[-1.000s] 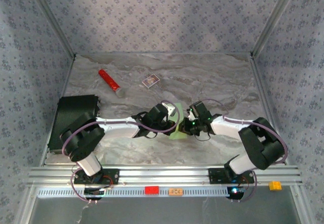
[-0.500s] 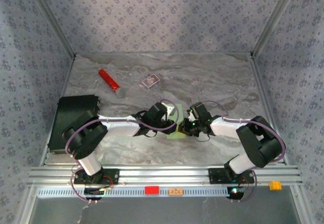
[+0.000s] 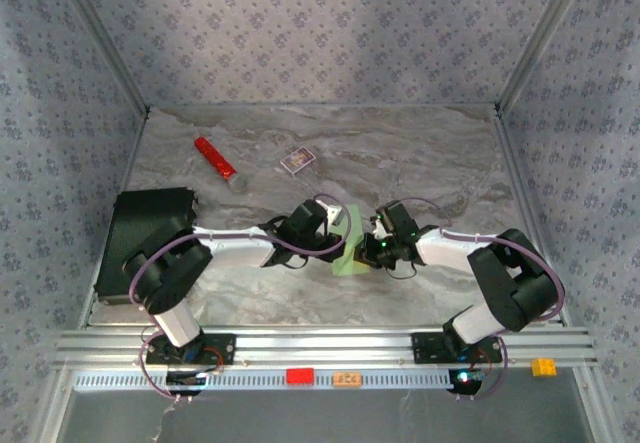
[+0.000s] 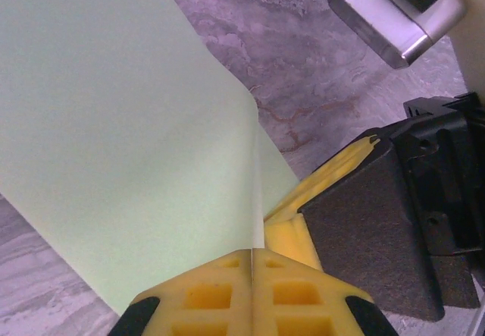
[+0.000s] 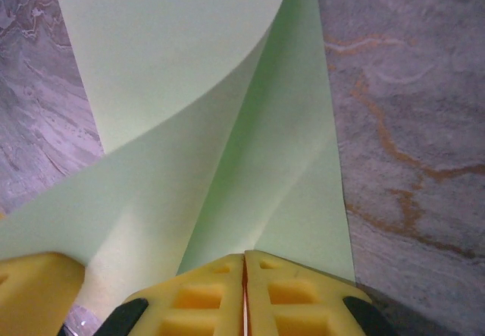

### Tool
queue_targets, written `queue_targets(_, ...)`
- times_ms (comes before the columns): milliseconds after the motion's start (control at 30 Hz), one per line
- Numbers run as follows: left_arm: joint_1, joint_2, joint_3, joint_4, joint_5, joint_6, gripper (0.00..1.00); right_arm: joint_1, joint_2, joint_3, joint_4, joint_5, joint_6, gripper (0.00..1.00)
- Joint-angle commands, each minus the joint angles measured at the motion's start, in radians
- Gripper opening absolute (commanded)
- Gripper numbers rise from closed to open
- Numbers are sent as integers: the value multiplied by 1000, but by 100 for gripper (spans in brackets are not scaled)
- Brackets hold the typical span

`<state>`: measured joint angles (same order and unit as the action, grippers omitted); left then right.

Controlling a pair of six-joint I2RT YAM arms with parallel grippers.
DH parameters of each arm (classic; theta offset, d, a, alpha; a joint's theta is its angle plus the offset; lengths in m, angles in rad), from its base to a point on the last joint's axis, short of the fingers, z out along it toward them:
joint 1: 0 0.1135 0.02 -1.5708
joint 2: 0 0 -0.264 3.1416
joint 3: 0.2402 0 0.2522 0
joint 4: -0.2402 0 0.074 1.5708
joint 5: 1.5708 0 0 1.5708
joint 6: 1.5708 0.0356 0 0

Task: Fold a paper plane with a square sheet of paper (pick it up from the middle)
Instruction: Fold the triangle a second time at the center of the table.

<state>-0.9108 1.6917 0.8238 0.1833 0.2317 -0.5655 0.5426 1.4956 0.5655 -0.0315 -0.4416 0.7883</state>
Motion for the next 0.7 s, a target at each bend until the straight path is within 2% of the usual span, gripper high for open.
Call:
queue_targets(0, 14, 23, 28, -12, -10, 30, 3, -7, 15, 13, -90, 21, -36, 11)
queue_targets(667, 56, 115, 54, -16, 38, 62, 4, -15, 5, 21, -100, 9, -52, 12)
